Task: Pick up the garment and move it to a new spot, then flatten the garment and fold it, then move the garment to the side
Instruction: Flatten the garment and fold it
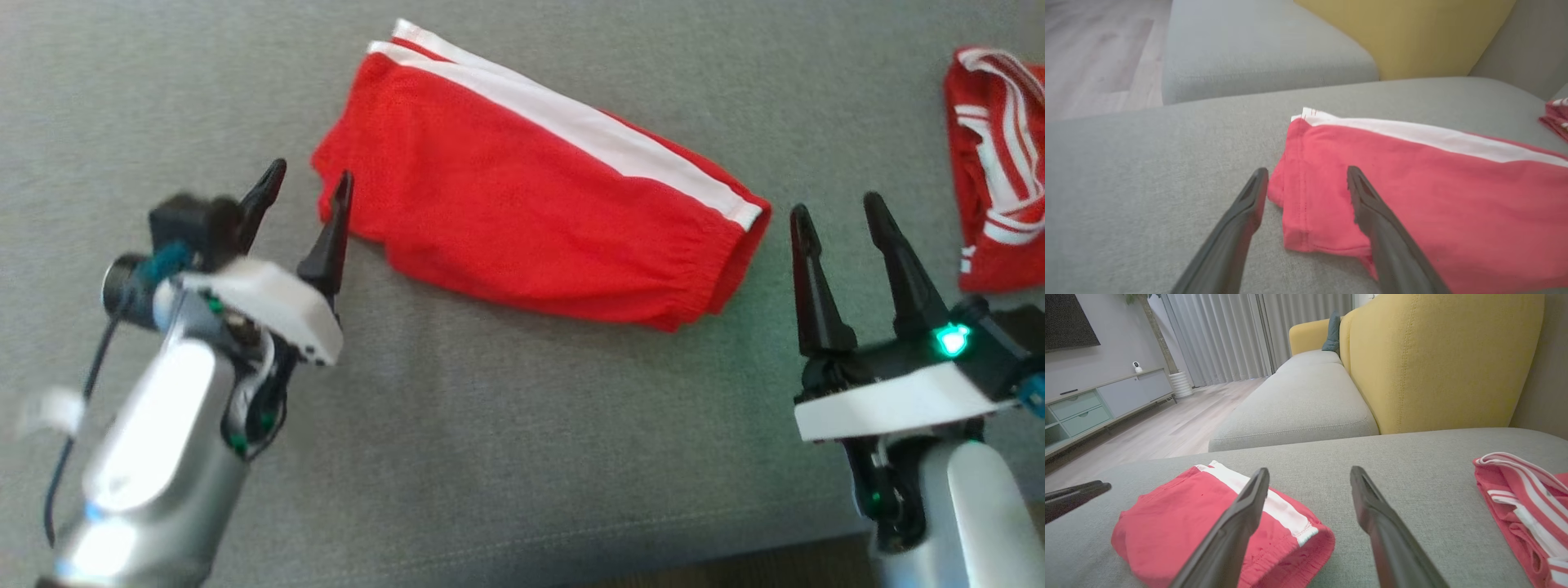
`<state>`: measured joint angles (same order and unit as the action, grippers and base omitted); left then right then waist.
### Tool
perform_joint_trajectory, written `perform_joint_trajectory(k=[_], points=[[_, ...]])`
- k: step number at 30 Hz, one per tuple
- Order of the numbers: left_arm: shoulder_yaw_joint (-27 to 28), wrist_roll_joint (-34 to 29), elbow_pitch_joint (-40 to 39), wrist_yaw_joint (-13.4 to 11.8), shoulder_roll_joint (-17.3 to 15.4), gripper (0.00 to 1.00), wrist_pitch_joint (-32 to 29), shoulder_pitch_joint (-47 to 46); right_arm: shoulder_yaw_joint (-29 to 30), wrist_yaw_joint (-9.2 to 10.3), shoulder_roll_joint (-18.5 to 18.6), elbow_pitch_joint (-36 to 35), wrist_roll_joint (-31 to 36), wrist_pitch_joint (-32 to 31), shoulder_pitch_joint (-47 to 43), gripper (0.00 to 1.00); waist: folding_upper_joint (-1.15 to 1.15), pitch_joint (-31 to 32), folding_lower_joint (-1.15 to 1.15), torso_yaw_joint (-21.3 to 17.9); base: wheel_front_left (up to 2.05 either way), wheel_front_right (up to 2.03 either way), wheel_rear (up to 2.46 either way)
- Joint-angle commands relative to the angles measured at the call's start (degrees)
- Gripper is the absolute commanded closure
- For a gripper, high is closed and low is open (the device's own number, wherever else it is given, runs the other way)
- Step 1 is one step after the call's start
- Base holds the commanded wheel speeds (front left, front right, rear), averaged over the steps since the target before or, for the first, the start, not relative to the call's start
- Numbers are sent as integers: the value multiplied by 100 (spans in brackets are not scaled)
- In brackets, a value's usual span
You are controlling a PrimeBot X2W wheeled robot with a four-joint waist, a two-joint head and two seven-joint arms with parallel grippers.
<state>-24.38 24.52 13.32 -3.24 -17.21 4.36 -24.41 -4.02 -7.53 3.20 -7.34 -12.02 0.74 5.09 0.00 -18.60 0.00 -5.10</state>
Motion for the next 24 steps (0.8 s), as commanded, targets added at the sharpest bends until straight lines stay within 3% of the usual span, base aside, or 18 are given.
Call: perform_joint_trajectory(k=[1, 6, 13, 14, 15, 16, 17, 24], points=[[165, 81, 240, 120, -96, 0, -170, -443, -175, 4, -10, -177, -36, 19, 224, 0, 0, -136, 0, -159, 0, 0, 0], [168, 252, 1586, 361, -105, 0, -654, -1168, -199, 4, -23, -69, -96, 110, 267, 0, 0, -306, 0, -398, 0, 0, 0], [-21, 341, 2489, 586, -46, 0, -1324, -1634, -166, 4, -29, 42, -160, 170, 246, 0, 0, -334, 0, -458, 0, 0, 0], [-49, 349, 2565, 602, -36, 22, -1423, -1672, -169, 4, -30, 50, -166, 173, 251, 0, 0, -332, 0, -458, 0, 0, 0], [-76, 358, 2623, 626, -27, 72, -1494, -1706, -174, 4, -30, 54, -172, 175, 258, 0, 0, -329, 0, -457, 0, 0, 0], [-76, 358, 2623, 626, -27, 72, -1494, -1706, -174, 4, -30, 54, -172, 175, 258, 0, 0, -329, 0, -457, 0, 0, 0], [-104, 359, 2660, 648, -20, 100, -1535, -1733, -179, 4, -31, 57, -179, 177, 265, 0, 0, -325, 0, -457, 0, 0, 0], [-47, 359, 2510, 460, -8, 100, -1135, -1552, -156, 4, -31, 96, -199, 150, 218, 0, 0, -223, 0, -380, 0, 0, 0]])
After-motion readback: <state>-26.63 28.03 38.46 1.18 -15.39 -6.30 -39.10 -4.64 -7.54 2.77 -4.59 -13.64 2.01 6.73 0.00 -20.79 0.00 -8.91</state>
